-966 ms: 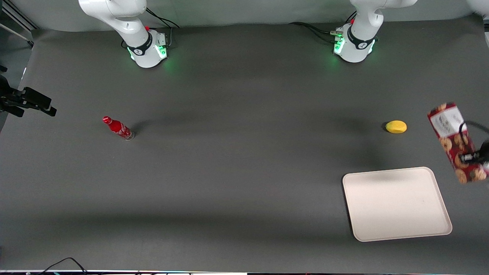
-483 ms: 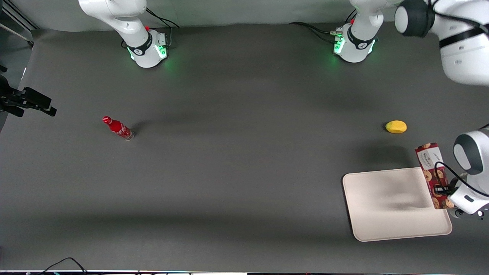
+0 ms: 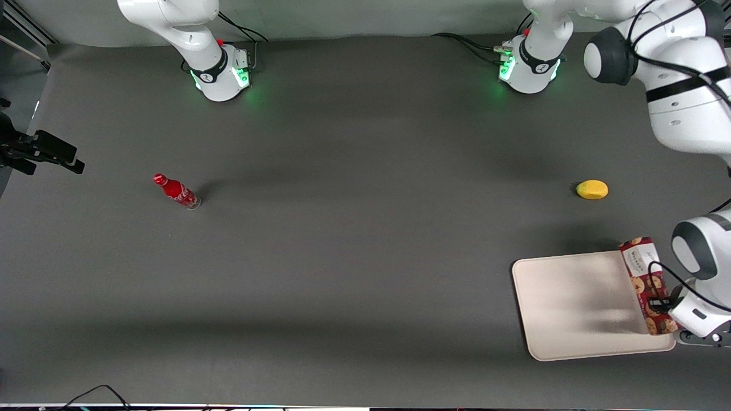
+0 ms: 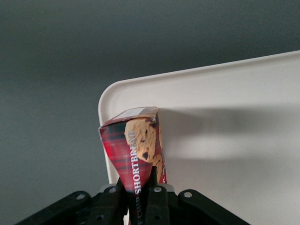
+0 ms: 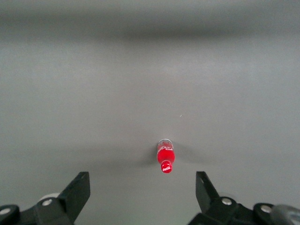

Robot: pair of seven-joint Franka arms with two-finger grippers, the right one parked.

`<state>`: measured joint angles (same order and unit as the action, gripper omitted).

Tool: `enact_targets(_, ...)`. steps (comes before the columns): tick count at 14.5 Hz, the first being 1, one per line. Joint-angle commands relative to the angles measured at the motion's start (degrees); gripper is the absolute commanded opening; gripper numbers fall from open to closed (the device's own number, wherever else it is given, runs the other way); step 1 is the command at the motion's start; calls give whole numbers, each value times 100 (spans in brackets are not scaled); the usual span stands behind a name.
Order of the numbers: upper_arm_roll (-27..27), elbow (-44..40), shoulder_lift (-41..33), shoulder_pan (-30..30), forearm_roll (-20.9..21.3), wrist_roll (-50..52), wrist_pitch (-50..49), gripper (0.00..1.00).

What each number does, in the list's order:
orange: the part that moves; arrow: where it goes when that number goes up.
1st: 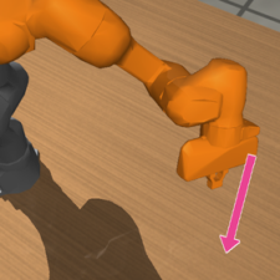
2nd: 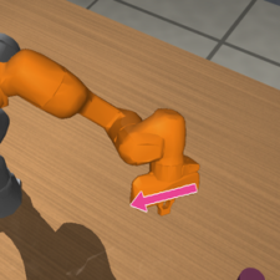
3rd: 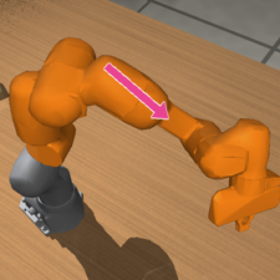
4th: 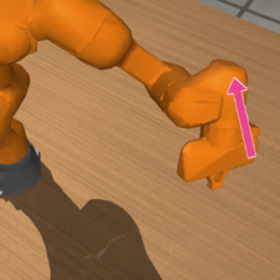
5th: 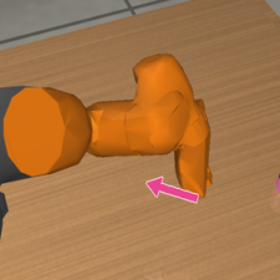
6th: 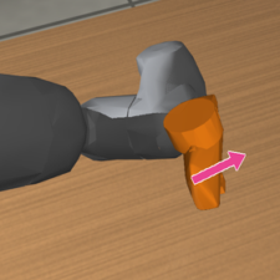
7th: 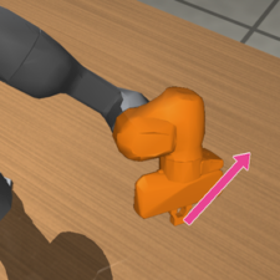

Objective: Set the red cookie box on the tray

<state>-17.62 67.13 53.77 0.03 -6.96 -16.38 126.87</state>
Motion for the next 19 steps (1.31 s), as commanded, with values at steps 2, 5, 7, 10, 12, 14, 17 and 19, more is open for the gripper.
enact_targets(2,-92,-341,152,24,-236,-128,-144,100)
enact_targets(5,-250,-638,-6,15,-236,-128,-932,100)
enact_targets(7,-417,-1025,-181,-2,-227,-137,-1820,100)
enact_targets(10,-470,-1053,-1006,-116,-140,-111,-3033,100)
enact_targets(12,-453,-1009,-1612,-187,-113,-102,-3772,100)
enact_targets(14,-462,-965,-2175,-353,-52,-58,-4510,100)
enact_targets(17,-470,-702,-3080,-783,132,178,-5609,100)
enact_targets(19,-392,-185,-3870,-1047,309,590,-6102,100)
